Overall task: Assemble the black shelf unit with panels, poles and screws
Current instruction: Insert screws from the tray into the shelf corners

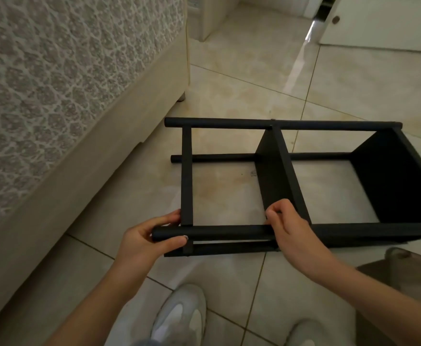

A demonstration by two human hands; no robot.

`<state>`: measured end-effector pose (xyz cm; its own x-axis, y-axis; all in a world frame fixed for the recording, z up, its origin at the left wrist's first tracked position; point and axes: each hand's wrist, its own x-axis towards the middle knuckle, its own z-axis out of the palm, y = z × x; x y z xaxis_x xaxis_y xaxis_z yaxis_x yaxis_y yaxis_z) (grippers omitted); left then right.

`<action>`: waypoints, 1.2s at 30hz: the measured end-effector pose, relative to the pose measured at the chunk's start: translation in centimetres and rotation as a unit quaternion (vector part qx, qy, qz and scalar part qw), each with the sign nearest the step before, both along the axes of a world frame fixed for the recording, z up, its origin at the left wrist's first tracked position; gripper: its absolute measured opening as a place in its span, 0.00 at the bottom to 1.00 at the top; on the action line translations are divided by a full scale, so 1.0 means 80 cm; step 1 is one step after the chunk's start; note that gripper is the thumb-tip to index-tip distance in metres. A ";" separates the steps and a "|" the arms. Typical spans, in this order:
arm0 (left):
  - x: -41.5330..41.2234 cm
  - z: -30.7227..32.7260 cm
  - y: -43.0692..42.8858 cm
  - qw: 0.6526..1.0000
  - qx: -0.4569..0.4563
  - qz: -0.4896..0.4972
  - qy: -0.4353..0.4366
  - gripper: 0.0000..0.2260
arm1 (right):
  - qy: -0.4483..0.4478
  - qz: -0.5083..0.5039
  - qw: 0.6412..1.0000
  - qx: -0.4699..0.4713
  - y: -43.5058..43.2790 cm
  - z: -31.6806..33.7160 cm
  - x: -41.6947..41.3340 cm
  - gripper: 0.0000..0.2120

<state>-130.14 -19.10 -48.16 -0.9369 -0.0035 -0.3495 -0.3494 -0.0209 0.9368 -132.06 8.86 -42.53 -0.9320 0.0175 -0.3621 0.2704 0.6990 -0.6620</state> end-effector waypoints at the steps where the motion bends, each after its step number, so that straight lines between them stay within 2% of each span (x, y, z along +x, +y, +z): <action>1: 0.000 0.000 -0.003 1.000 -0.022 -0.010 0.004 0.25 | 0.000 0.002 1.000 0.004 -0.001 -0.003 0.002 0.07; 6: 0.001 0.004 -0.011 0.995 -0.055 -0.080 0.032 0.31 | -0.006 0.012 0.999 0.034 -0.009 -0.013 0.012 0.06; 9: -0.005 0.007 -0.016 0.978 -0.142 -0.137 0.073 0.34 | -0.007 0.014 0.999 0.040 -0.010 -0.014 0.012 0.07; 11: -0.012 0.009 -0.022 0.942 -0.235 -0.196 0.142 0.35 | -0.005 0.018 0.999 0.041 -0.010 -0.014 0.013 0.07; 14: -0.031 0.011 -0.031 0.845 -0.373 -0.293 0.246 0.36 | -0.005 0.022 0.999 0.047 -0.010 -0.013 0.013 0.07; 17: -0.053 0.015 -0.036 0.767 -0.436 -0.367 0.295 0.35 | -0.011 0.013 0.999 0.042 -0.010 -0.011 0.011 0.07; 19: -0.062 0.014 -0.038 0.742 -0.446 -0.395 0.307 0.33 | -0.014 0.009 0.999 0.046 -0.010 -0.011 0.010 0.07; 25: -0.063 0.005 -0.035 0.773 -0.391 -0.382 0.321 0.30 | -0.068 0.072 0.986 0.131 -0.012 -0.006 -0.006 0.06; 29: -0.058 -0.002 -0.034 0.779 -0.382 -0.362 0.341 0.29 | -0.111 0.130 0.972 0.164 -0.015 -0.002 -0.024 0.08; 32: -0.057 -0.006 -0.032 0.785 -0.370 -0.352 0.350 0.29 | -0.104 0.162 0.971 0.144 -0.021 -0.007 -0.037 0.06; 34: -0.055 -0.009 -0.031 0.790 -0.365 -0.345 0.352 0.28 | -0.099 0.186 0.973 0.097 -0.028 -0.014 -0.047 0.02; 36: -0.053 -0.011 -0.030 0.793 -0.359 -0.338 0.357 0.28 | -0.106 0.212 0.971 0.037 -0.038 -0.023 -0.057 0.04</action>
